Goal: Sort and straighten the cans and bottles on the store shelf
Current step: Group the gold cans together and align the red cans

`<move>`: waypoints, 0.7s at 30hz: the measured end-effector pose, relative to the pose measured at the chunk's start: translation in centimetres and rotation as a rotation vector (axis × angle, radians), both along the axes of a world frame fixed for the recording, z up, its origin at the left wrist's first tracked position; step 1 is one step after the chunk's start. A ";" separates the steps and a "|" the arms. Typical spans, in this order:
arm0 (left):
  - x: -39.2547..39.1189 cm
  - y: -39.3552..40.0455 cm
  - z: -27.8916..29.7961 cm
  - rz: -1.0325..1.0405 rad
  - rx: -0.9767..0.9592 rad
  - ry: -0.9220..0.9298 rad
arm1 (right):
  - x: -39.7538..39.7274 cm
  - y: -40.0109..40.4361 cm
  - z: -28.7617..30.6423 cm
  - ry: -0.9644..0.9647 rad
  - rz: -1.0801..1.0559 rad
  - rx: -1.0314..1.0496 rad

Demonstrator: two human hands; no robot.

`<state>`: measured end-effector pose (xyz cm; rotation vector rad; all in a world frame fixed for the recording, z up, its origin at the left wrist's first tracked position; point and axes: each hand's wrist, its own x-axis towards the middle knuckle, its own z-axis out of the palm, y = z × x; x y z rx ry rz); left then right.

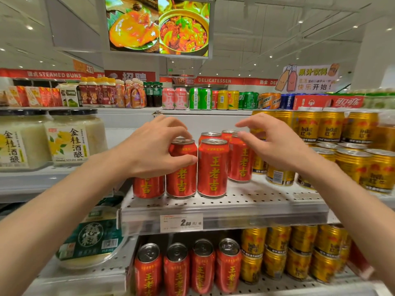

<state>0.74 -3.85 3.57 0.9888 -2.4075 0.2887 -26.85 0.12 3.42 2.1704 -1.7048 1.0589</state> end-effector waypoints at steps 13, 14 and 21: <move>-4.1 0.0 0.1 -0.045 0.066 -0.002 | -1.7 -2.1 -1.6 -0.150 0.029 0.114; -4.1 0.0 0.1 -0.043 0.066 0.002 | -1.8 -1.9 -1.4 -0.159 0.036 0.110; -4.4 0.0 -0.3 -0.040 0.071 0.029 | -2.2 0.0 -0.8 -0.152 0.039 0.157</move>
